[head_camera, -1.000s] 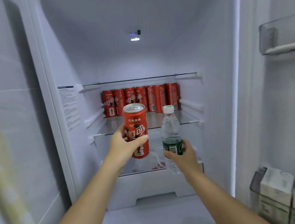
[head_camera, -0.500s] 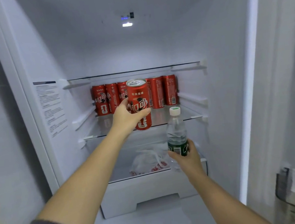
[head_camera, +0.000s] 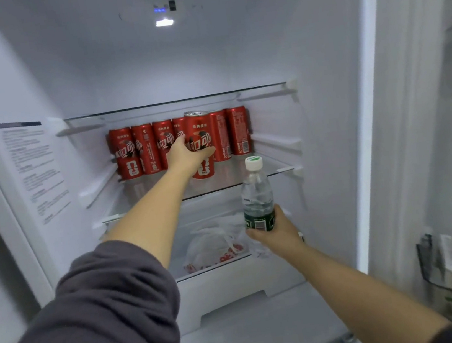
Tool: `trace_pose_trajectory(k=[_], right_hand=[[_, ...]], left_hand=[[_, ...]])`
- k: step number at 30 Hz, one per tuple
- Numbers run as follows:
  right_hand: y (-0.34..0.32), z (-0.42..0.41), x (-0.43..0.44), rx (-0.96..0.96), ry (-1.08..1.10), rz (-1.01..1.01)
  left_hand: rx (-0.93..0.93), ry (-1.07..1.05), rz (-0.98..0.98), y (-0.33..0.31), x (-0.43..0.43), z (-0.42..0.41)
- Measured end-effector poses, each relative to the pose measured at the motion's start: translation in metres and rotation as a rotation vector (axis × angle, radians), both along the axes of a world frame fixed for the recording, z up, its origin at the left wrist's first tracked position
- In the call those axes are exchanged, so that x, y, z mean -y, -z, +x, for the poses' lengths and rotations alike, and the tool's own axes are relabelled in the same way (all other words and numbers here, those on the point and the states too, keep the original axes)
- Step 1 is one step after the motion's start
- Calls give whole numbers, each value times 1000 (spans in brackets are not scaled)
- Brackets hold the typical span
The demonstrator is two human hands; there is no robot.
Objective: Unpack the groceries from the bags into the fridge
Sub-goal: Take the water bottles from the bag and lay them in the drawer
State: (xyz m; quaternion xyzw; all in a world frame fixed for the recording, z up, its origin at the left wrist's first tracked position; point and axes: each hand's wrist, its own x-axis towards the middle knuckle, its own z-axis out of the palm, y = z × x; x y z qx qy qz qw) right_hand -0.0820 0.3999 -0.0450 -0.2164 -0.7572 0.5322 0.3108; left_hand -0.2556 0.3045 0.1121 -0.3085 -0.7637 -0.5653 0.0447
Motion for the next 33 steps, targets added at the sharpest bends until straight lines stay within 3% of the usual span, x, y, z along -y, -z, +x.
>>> trace_pose_trajectory(k=[18,26,33], right_hand=[[4,-4,-9,128,29,55],[4,-6,-8,150,29,50],[6,-8,-11,161,20,53]], left_hand=[[156,0,-17,5,-39,-73],[147,-34,-52,3,-52,-91],[83,-188,-37,1,-71,-95]])
